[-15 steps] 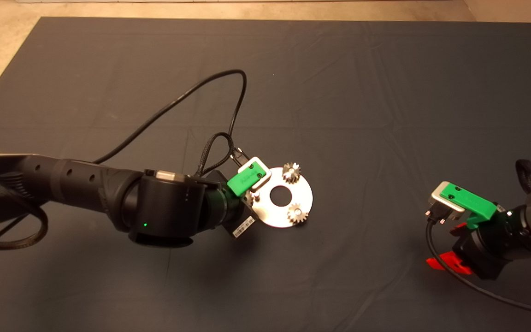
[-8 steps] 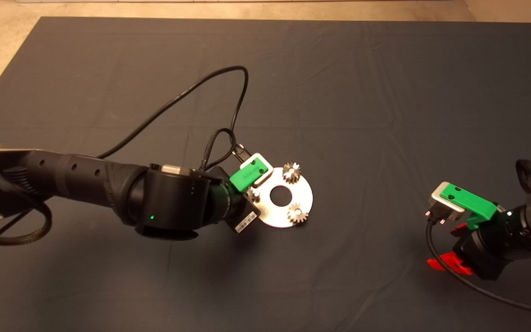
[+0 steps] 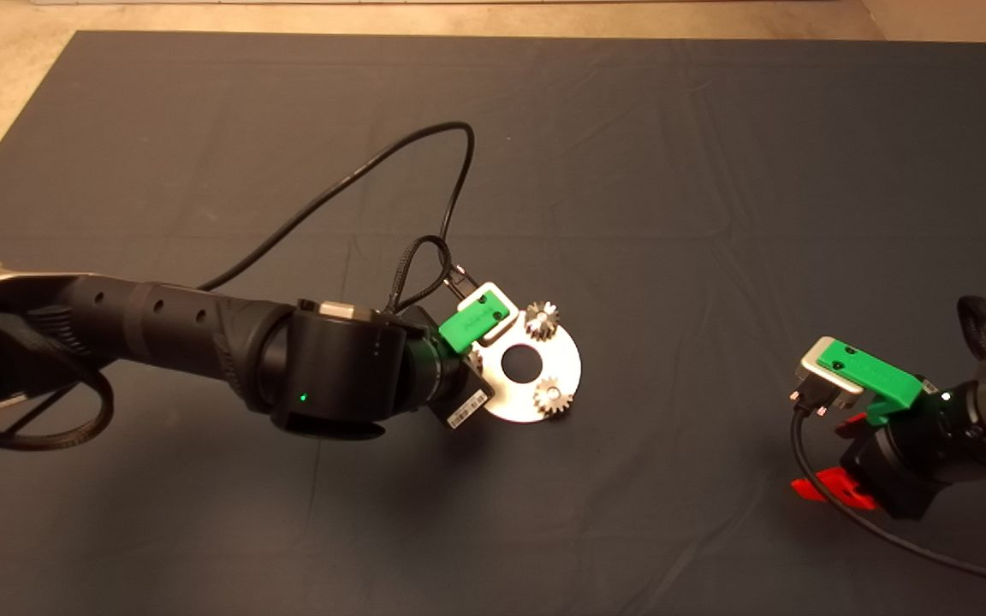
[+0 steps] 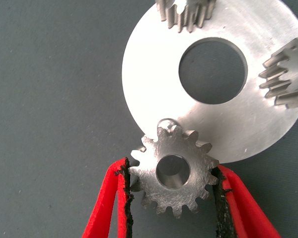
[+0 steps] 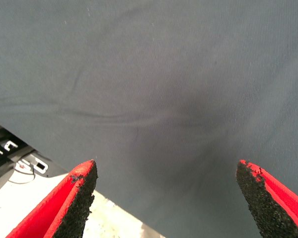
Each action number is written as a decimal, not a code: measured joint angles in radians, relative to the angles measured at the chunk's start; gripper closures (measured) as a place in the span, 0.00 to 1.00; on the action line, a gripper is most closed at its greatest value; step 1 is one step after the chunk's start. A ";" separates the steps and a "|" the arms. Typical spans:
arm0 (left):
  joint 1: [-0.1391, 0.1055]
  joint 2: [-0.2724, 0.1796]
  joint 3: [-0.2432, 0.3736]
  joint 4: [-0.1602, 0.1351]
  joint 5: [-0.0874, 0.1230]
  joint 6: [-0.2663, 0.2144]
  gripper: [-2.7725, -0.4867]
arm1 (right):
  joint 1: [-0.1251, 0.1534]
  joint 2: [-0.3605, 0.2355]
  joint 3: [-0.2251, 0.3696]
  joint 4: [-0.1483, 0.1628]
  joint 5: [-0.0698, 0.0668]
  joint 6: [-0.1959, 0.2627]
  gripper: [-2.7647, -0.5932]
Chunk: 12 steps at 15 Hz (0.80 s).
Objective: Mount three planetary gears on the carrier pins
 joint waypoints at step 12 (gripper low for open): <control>0.000 0.019 -0.032 0.000 0.000 0.011 0.87 | 0.000 -0.002 0.005 0.000 0.000 0.000 0.33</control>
